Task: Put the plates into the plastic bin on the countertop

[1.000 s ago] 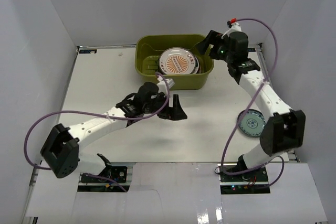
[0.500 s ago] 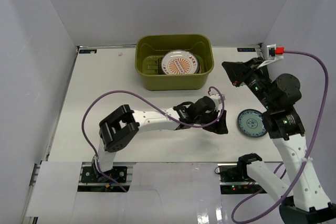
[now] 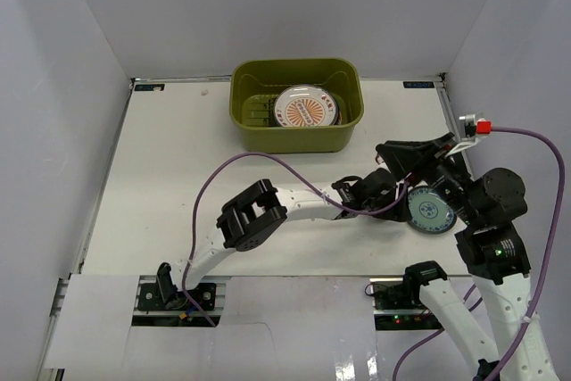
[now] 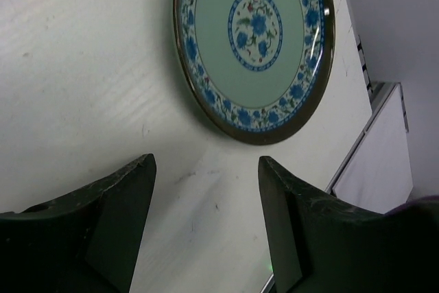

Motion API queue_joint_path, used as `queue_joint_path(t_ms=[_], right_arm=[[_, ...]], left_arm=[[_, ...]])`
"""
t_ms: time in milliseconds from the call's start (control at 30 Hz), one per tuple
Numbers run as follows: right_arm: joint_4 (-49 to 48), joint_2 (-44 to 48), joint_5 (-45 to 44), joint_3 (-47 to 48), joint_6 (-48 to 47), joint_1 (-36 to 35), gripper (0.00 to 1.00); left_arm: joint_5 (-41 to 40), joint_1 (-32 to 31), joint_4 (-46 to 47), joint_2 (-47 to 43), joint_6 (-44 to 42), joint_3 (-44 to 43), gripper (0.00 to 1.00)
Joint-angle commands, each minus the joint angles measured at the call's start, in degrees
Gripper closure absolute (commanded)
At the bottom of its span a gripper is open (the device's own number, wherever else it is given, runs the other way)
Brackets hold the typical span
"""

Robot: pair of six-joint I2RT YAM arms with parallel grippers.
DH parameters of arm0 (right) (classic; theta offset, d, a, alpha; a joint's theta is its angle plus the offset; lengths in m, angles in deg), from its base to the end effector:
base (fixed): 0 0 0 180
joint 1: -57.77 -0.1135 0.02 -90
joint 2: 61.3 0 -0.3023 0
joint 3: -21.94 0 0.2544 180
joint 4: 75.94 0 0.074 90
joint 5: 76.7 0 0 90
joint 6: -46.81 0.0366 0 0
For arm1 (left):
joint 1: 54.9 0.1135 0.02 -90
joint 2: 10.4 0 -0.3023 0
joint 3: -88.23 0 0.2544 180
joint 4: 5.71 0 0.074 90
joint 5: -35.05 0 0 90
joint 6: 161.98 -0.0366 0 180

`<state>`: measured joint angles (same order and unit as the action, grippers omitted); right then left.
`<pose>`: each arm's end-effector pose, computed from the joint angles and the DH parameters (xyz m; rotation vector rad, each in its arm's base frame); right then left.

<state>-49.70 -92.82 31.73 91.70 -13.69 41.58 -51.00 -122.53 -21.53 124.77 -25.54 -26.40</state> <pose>0.0625 0.0302 0.4516 -0.1164 1.4244 0.8813 0.2114 -0.5203 0.1718 0.4959 2.4174 -1.0929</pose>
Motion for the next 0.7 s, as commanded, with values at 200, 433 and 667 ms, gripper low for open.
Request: queue_joint_path(t_ms=[200,433,667], right_arm=[[1.64,3.49,2.92,-3.12,0.56,-0.07,0.58],[1.64,4.28,3.19,-4.35,0.65,-0.16,0.57],[2.43,4.37,1.43,-3.65,0.47,-0.25,0.56]], left_arm=[[-7.81,-0.21,-4.50,10.01,3.57,-13.96,0.29],[-9.48,0.22,-6.09,14.42,3.93,-19.07,0.65],[-8.69,0.75,2.87,0.05,-1.69,-1.28,1.00]])
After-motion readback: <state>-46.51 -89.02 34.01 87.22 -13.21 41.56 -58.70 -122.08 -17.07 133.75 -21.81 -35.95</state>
